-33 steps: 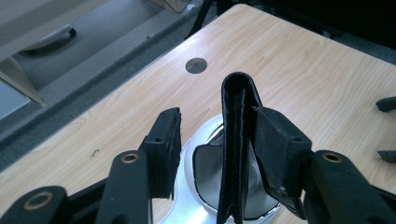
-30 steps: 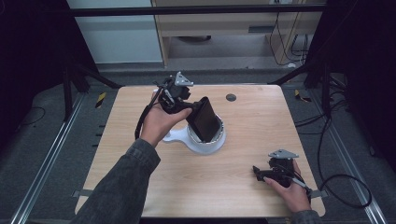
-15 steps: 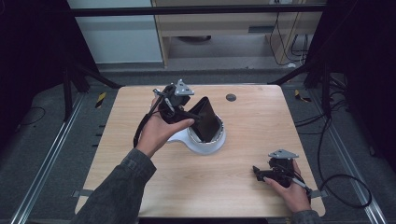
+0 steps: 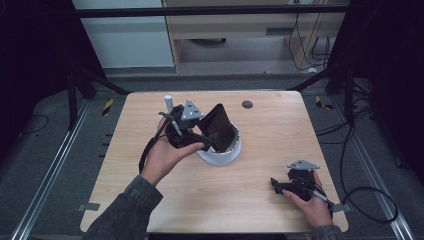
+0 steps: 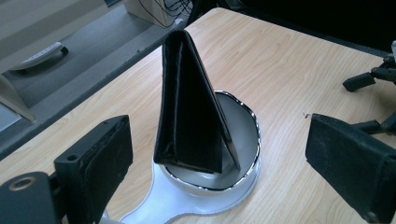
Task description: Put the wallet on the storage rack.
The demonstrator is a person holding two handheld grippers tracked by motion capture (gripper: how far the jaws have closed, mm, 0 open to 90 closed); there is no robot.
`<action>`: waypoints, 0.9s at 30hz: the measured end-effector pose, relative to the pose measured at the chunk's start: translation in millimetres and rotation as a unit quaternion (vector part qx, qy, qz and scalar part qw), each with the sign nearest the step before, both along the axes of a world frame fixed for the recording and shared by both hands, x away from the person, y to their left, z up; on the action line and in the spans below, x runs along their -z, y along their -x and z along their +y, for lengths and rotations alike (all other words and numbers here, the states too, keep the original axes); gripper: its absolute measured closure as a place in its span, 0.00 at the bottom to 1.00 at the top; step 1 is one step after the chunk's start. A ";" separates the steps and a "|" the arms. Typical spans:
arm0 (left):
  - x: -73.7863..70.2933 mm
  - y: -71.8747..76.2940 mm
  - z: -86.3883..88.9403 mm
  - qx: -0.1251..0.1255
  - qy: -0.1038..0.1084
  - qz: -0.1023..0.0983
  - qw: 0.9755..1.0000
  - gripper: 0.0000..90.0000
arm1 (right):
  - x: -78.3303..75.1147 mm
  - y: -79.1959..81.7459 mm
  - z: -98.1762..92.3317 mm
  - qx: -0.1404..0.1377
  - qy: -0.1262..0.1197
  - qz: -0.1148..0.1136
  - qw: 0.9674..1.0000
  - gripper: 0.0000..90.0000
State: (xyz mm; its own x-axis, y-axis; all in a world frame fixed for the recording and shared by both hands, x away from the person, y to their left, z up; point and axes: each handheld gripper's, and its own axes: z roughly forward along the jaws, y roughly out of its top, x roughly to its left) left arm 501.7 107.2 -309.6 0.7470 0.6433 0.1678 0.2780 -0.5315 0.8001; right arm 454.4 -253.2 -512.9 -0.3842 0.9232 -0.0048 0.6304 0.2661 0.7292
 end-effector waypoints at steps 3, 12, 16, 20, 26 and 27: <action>5.5 6.3 1.1 -0.003 0.001 0.000 1.000 0.07 | 0.0 0.0 0.0 0.000 0.000 0.000 1.000 0.03; 25.2 23.1 4.4 0.000 -0.003 0.001 1.000 0.07 | 0.0 0.0 0.0 0.000 0.000 0.000 1.000 0.03; 37.2 29.5 7.6 0.000 -0.002 0.006 1.000 0.07 | 0.0 0.0 0.0 0.000 0.000 0.000 1.000 0.03; 51.8 35.2 12.0 0.001 -0.002 0.017 1.000 0.07 | 0.0 0.1 0.0 0.000 0.000 0.000 1.000 0.03; 78.7 42.7 16.4 0.006 -0.007 0.042 0.999 0.05 | -0.1 0.3 0.2 0.001 0.000 0.000 1.000 0.03; 82.3 43.4 17.2 0.006 -0.010 0.045 0.999 0.05 | -0.1 0.4 0.2 0.001 0.000 0.001 1.000 0.03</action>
State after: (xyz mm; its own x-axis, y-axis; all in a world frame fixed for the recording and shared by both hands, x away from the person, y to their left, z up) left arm 458.4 124.3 -391.9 0.7673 0.6313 0.1125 0.3420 -0.5513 0.7610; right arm 454.0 -253.1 -512.8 -0.3822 0.9241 -0.0052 0.6318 0.2654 0.7283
